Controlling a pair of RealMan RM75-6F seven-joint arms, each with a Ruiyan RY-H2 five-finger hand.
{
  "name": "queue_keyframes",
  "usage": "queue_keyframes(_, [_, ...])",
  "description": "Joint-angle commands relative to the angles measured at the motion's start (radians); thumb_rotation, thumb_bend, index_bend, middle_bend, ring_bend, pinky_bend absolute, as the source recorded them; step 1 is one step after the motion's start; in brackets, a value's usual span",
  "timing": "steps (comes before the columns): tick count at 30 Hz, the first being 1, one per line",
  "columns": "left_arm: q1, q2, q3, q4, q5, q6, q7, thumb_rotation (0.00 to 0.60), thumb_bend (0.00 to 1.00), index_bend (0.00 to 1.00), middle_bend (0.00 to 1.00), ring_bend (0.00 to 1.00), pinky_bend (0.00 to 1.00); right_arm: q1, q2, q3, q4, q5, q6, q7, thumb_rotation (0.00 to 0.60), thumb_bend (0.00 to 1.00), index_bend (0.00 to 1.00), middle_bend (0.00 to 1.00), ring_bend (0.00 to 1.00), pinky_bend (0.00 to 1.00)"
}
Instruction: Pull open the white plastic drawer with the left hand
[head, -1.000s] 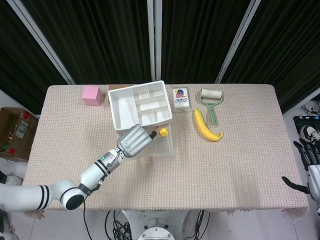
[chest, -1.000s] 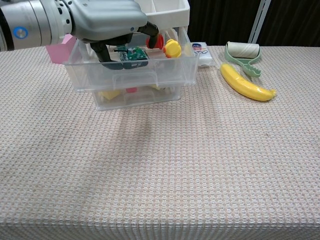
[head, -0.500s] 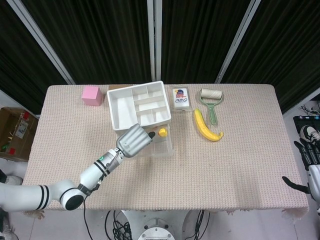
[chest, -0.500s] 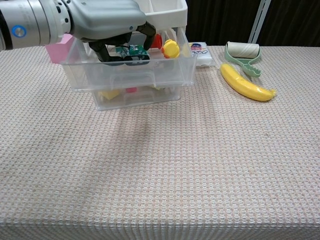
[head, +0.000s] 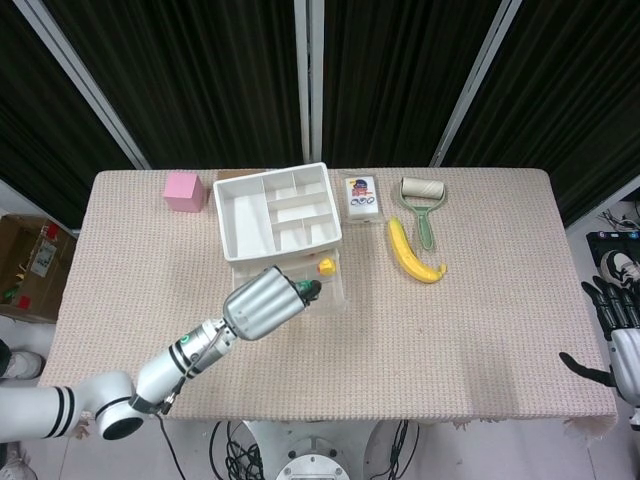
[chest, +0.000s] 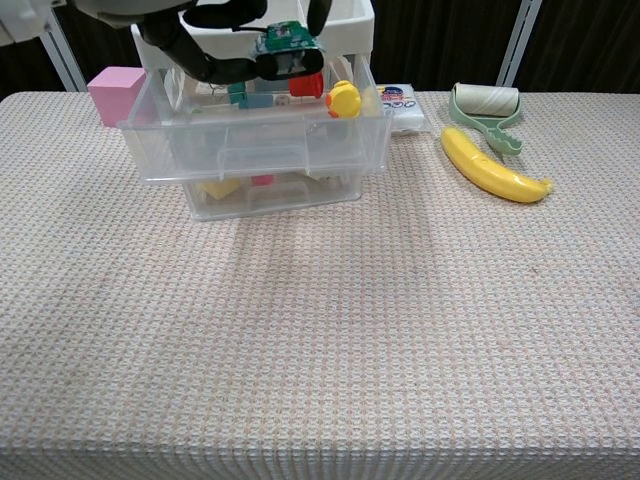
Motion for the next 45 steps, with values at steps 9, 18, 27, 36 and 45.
queue_keyframes(9, [-0.01, -0.252, 0.122, 0.275, 0.319, -0.041, -0.106, 0.6, 0.39, 0.42, 0.9, 0.99, 1.0, -0.008, 0.005, -0.005, -0.006, -0.01, 0.014, -0.005, 0.6, 0.05, 0.0, 0.01, 0.0, 0.0])
queue_keyframes(18, [0.029, -0.378, 0.171, 0.413, 0.339, -0.089, -0.11, 0.6, 0.37, 0.37, 0.89, 0.99, 1.0, -0.017, -0.001, -0.011, -0.001, -0.012, 0.021, -0.002, 0.6, 0.05, 0.0, 0.01, 0.0, 0.0])
queue_keyframes(27, [0.075, -0.396, 0.132, 0.421, 0.323, -0.042, -0.1, 0.6, 0.26, 0.15, 0.85, 0.97, 1.0, -0.019, 0.005, -0.01, -0.009, -0.016, 0.027, -0.009, 0.6, 0.05, 0.0, 0.01, 0.0, 0.0])
queue_keyframes(36, [0.199, -0.187, 0.02, 0.146, 0.294, 0.281, -0.24, 0.6, 0.16, 0.14, 0.73, 0.85, 1.0, -0.016, 0.006, -0.008, -0.011, -0.023, 0.029, -0.004, 0.6, 0.05, 0.0, 0.01, 0.0, 0.0])
queue_keyframes(45, [0.453, 0.127, -0.069, -0.002, -0.056, 0.48, -0.411, 0.6, 0.14, 0.2, 0.51, 0.53, 0.66, 0.003, 0.008, -0.008, 0.002, -0.05, 0.02, 0.023, 0.6, 0.06, 0.0, 0.01, 0.0, 0.0])
